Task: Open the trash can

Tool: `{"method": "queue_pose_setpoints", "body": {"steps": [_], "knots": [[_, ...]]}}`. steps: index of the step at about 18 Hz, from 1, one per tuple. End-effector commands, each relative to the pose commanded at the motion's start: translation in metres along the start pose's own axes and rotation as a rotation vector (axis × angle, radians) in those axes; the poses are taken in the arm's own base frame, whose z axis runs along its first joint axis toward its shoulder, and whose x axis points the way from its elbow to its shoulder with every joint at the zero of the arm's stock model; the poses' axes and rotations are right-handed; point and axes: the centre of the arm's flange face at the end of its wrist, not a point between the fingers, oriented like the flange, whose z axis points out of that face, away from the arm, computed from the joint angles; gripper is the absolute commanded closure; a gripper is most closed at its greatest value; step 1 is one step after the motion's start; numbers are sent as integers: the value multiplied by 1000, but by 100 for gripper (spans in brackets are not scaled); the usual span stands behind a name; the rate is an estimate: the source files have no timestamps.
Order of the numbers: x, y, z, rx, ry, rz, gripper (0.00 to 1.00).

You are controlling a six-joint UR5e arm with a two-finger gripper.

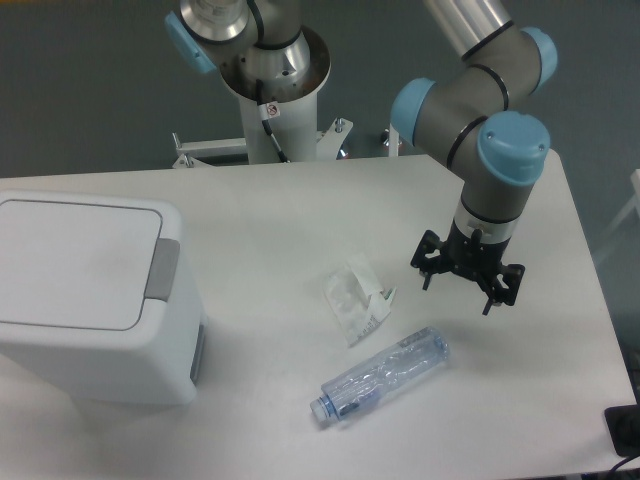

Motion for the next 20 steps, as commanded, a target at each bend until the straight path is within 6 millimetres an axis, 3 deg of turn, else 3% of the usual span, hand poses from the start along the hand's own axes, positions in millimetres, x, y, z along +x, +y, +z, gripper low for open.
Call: {"method": "queue_pose_setpoints", "body": {"steps": [2,8,10,12,15,18,20], "knots": [[10,-18,-6,34,9,3,0],[25,-41,-38,157,71,-177,0],[44,-54,-46,174,90,-216,0],[81,-73,-42,197,188,-299,0],[119,-98,-50,204,233,-349,0],[121,-101,-41,194,240,-340,0],[118,-105,-47,200,229,-337,0]]}}
